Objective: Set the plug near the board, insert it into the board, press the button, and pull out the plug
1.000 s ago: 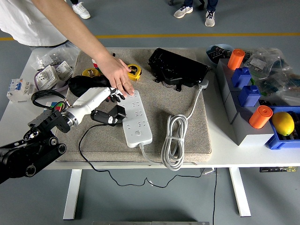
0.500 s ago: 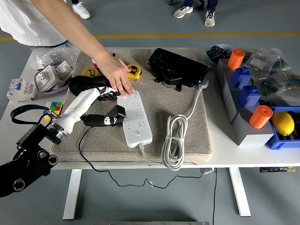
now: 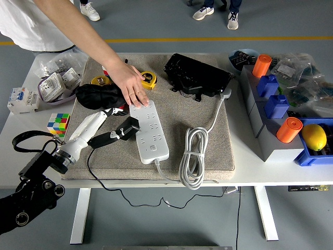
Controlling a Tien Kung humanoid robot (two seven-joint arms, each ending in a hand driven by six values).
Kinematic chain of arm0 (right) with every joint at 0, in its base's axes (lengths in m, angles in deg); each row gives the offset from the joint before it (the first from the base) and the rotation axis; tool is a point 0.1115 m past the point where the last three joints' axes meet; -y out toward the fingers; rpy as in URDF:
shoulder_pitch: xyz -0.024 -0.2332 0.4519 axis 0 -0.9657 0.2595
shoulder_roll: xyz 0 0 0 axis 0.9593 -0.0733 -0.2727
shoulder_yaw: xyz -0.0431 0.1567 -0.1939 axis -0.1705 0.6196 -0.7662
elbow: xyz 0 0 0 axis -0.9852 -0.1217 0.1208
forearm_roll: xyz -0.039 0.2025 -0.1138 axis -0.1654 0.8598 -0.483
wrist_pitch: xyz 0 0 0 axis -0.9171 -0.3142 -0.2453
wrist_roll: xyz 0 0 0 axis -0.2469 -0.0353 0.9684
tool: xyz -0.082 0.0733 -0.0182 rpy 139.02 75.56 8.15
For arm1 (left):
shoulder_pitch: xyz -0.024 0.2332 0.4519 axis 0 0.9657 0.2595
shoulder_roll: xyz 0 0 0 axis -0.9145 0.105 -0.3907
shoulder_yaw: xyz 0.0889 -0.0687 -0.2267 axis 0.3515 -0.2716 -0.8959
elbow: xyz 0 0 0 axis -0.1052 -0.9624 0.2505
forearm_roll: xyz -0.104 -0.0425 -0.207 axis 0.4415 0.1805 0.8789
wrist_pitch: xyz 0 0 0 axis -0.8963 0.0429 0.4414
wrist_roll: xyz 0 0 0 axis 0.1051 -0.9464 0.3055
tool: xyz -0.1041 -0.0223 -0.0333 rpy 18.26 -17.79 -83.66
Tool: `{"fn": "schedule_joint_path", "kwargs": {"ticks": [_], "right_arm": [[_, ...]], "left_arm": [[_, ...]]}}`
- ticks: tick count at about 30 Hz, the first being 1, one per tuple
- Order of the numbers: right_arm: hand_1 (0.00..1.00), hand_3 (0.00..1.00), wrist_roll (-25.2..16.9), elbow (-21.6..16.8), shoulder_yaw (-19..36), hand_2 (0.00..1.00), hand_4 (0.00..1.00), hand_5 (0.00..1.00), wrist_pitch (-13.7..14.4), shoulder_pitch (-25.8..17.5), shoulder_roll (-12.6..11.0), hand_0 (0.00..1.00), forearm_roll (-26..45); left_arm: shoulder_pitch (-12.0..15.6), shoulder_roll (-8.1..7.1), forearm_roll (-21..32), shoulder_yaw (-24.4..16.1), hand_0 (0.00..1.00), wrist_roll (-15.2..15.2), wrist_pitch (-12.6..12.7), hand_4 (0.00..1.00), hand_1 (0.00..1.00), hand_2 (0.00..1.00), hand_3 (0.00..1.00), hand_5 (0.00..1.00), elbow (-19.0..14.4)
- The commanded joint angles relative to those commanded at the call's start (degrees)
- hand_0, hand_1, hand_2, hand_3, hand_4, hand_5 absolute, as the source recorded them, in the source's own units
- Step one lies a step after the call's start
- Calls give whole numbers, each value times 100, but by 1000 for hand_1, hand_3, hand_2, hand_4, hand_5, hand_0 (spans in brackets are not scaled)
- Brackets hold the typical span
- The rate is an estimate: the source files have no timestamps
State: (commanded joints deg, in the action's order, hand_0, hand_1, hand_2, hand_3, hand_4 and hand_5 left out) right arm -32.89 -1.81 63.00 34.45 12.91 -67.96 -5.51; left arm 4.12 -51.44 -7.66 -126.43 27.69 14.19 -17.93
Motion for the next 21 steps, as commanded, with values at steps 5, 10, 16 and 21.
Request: {"fn": "schedule_joint_path", "kwargs": {"ticks": [5, 10, 16, 21], "right_arm": [[670, 594, -18, 11, 35, 688, 998, 531, -1, -8, 9, 625, 8], [669, 594, -31, 8, 83, 687, 998, 530, 1, -13, 18, 625, 5], [670, 595, -43, 7, 103, 688, 998, 529, 3, -12, 26, 625, 5], [669, 594, -47, 5, 103, 686, 998, 528, 3, -12, 28, 625, 5]], "left_arm": [[62, -59, 3, 27, 786, -4, -15, 880, 796, 782, 761, 965, -79], [89, -84, 1, 106, 778, 11, -29, 881, 786, 770, 747, 960, -116], [68, -52, 2, 160, 774, 76, -49, 883, 782, 768, 743, 957, -86], [37, -40, 10, 199, 772, 75, -36, 885, 779, 766, 743, 959, -55]]}}
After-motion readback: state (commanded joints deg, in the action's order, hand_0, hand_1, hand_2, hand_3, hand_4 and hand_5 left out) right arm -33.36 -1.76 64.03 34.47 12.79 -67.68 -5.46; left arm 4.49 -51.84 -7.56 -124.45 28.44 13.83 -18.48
